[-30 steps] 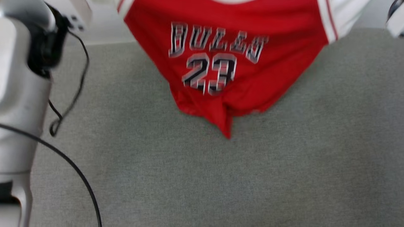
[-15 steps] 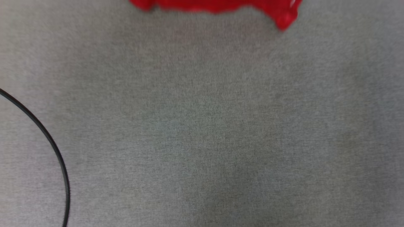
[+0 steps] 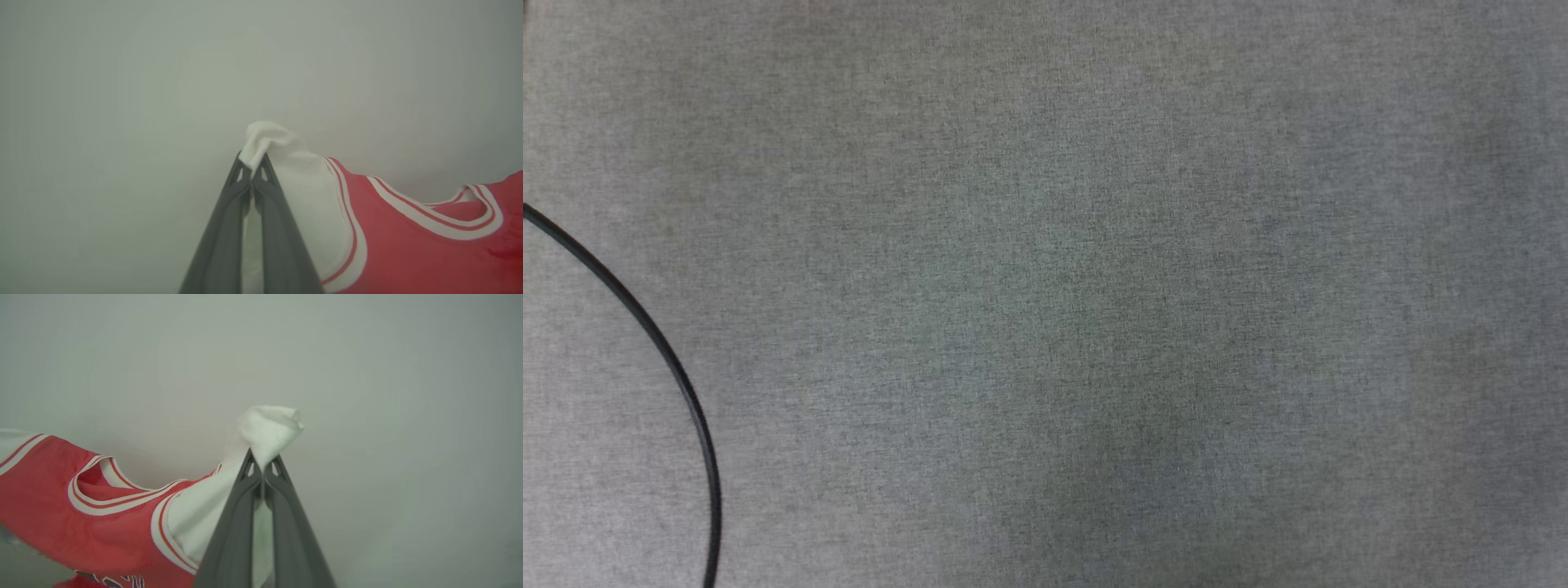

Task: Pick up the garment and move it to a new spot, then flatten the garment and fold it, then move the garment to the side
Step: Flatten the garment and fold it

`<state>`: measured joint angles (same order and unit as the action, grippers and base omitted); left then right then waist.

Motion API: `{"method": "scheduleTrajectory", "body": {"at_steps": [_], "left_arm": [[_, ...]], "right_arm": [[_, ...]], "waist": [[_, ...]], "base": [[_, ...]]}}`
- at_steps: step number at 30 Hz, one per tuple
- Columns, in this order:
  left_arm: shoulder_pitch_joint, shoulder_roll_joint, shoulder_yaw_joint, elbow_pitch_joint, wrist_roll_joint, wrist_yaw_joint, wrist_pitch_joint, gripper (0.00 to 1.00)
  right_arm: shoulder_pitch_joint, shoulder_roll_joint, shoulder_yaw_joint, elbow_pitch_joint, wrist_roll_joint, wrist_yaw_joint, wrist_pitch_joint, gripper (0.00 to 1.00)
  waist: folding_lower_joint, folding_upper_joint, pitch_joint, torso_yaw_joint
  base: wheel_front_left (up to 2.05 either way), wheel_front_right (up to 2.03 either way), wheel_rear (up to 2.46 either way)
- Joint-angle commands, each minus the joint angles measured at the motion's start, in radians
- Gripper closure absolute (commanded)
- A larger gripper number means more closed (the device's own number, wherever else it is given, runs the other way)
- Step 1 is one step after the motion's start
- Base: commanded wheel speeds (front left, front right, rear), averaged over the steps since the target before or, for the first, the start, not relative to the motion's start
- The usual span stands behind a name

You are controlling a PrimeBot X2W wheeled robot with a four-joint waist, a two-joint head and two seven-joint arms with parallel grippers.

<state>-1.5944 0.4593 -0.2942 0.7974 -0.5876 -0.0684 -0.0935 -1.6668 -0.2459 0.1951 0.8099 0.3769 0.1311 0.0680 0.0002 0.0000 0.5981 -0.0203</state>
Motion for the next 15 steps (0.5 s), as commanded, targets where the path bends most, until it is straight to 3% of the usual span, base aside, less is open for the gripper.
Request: {"method": "scheduleTrajectory", "body": {"at_steps": [1,8,15], "left_arm": [[0.033,-0.006,-0.004,0.026,-0.010,-0.012,-0.013,1.00],[0.218,-0.051,-0.032,0.128,-0.046,-0.044,-0.074,1.00],[0.509,-0.076,-0.048,0.159,-0.086,-0.058,-0.139,1.00]], "right_arm": [[0.037,0.001,0.016,0.023,0.011,-0.001,-0.011,1.00],[0.210,-0.008,0.126,0.108,0.078,-0.001,-0.036,1.00],[0.513,-0.033,0.233,0.088,0.188,-0.001,-0.059,1.00]], "waist": [[-0.0002,0.0000,-0.010,0.000],[-0.0002,0.0000,-0.107,0.010],[-0.0002,0.0000,-0.258,0.007]], "base": [[0.00,0.00,0.00],[0.00,0.00,0.00],[0.00,0.00,0.00]]}}
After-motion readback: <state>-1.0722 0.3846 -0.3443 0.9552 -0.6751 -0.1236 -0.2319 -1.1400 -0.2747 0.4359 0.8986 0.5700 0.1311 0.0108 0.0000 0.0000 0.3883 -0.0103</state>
